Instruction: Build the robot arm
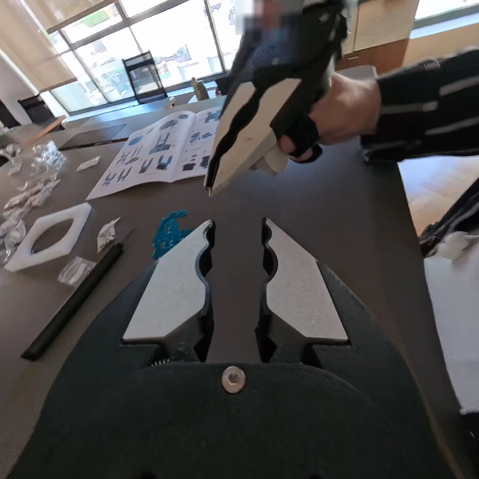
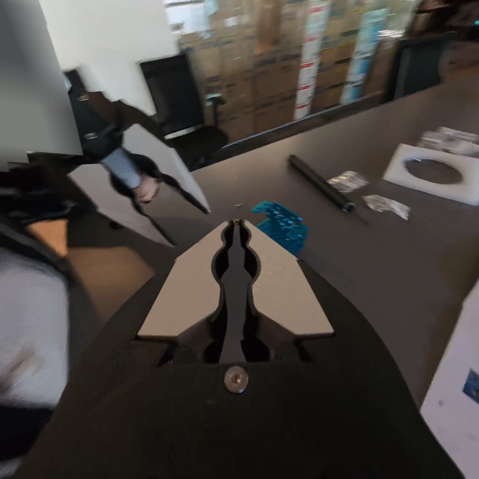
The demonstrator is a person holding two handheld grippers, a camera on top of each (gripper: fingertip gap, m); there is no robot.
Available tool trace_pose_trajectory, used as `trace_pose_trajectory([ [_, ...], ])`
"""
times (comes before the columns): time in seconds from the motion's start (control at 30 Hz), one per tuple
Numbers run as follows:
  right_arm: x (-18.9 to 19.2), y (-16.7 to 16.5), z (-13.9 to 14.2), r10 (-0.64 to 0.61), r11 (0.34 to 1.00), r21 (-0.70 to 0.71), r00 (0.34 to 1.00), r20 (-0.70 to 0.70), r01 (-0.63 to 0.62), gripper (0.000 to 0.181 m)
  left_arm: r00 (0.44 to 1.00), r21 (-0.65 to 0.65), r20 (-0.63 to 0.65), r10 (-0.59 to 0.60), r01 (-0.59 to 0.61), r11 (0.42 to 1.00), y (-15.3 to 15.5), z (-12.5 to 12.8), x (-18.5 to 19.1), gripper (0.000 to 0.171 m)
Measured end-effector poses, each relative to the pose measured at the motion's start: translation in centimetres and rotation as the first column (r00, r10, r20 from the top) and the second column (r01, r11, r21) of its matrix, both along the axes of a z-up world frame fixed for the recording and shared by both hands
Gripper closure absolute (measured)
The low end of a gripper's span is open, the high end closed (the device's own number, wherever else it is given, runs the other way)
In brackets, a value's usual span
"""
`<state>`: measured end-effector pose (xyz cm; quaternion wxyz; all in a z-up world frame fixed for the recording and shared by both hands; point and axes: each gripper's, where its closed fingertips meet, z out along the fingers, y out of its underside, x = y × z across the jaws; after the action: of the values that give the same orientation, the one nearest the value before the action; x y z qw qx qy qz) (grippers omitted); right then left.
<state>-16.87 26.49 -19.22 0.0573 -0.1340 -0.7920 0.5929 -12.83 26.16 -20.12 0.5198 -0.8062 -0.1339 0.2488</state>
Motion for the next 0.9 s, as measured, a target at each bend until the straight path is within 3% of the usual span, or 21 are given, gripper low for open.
trace_pose_trajectory([
  [0.1,-2.4,0.1,-2.2,-0.168,0.986,0.011,0.986,0.017,0.168,0.177,0.996,-0.003,0.031,0.084,-0.084,0.996,-1.8,-0.8,-1.6,0.133],
  [0.27,-3.7,-0.7,-3.9,-0.256,0.966,0.046,0.967,-0.016,0.256,0.177,0.989,-0.036,0.041,0.142,-0.141,0.989,-3.3,-2.3,-2.7,0.135],
  [0.9,-5.3,-1.0,-6.0,-0.298,0.936,0.193,0.954,-0.007,0.294,0.177,0.992,0.005,0.110,0.064,-0.065,0.998,-2.6,-3.9,-2.2,0.140],
])
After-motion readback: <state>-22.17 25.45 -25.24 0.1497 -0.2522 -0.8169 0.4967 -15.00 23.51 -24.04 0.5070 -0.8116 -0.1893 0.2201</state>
